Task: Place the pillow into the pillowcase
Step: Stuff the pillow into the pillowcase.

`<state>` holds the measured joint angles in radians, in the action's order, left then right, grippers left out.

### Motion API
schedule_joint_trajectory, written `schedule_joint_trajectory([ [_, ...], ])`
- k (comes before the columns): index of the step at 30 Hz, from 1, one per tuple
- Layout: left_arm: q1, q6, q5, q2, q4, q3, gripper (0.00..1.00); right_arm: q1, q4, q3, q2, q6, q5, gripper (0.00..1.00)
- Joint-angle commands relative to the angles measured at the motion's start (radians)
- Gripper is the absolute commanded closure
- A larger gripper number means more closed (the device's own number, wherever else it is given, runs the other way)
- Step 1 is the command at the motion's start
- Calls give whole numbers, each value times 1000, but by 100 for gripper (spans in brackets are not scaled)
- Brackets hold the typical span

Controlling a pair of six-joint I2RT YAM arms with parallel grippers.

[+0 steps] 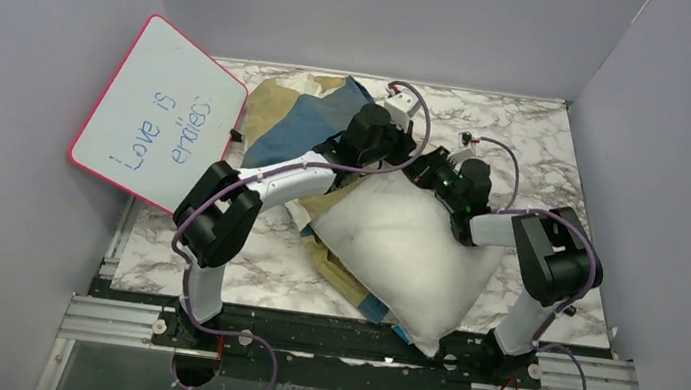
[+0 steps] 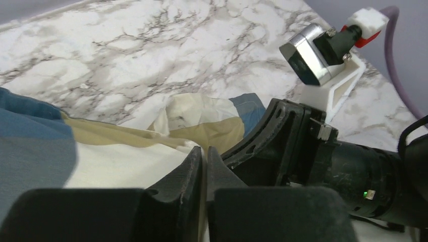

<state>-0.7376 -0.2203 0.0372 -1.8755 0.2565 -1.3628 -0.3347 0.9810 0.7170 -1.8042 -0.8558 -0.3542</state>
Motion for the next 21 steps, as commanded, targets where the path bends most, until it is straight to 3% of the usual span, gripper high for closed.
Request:
schedule_joint_trajectory([
  [1,-10,-41,239,40,-30,-69,80,-13,-93,-37,51,-7,200,86],
  [4,2,-24,243,91,-93,-65,55,-5,-158,-28,80,42,183,75],
  [6,17,-21,240,131,-132,-52,45,-5,-207,-26,115,86,167,70],
  [13,115,-44,200,316,-275,43,31,-7,-558,71,283,290,108,50],
  [21,256,-55,133,524,-391,230,25,-16,-870,220,402,404,52,40],
])
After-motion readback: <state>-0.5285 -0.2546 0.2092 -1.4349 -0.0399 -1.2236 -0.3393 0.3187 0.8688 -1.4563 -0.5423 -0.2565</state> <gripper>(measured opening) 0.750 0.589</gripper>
